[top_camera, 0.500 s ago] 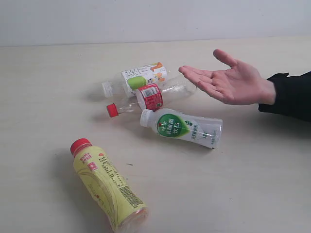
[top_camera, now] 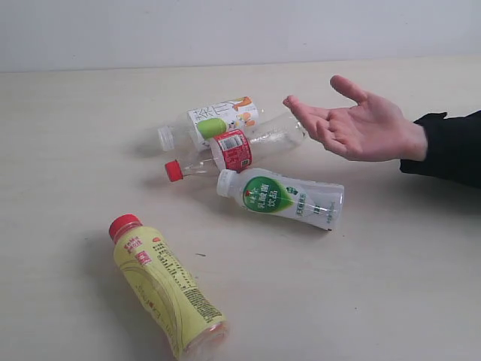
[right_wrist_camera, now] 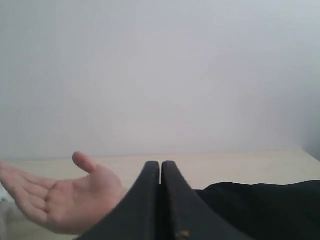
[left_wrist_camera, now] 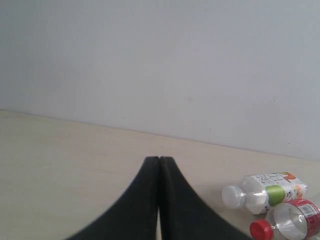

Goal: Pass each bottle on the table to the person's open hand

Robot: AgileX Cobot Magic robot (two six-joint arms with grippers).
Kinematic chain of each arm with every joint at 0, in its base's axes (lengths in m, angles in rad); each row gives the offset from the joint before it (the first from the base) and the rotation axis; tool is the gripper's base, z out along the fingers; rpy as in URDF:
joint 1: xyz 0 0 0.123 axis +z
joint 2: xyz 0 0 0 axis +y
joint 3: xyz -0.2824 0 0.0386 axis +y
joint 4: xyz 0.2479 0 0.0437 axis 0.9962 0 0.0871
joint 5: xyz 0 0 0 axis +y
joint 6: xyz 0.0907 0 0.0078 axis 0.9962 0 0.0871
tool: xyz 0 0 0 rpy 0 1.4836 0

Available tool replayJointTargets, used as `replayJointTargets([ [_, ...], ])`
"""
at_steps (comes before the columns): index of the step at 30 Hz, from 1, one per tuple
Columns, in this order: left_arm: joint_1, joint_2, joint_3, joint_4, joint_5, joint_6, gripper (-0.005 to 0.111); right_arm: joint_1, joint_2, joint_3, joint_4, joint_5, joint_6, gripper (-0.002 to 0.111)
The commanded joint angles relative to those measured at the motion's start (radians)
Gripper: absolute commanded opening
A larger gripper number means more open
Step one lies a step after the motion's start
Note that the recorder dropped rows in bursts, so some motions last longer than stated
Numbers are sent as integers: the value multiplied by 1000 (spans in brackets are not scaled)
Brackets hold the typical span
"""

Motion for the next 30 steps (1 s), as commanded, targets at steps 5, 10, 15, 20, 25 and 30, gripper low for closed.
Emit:
replayJointTargets([
  [5, 4, -4, 0, -6, 0, 3, 1, 3, -4, 5, 121, -270, 145, 2],
  [10, 4, -4, 0, -6, 0, 3, 1, 3, -4, 5, 124, -423, 533, 2],
  [15, 4, -4, 0, -6, 0, 3, 1, 3, 16, -74, -242, -465, 942, 2],
  [20, 4, -4, 0, -6, 0, 3, 1, 3, 236, -270, -670, -710, 1333, 0],
  [25, 4, -4, 0, -6, 0, 3, 1, 3, 535, -561, -1288, -786, 1749, 0],
  [30, 4, -4, 0, -6, 0, 3, 1, 3, 804, -777, -1798, -858, 2061, 0],
])
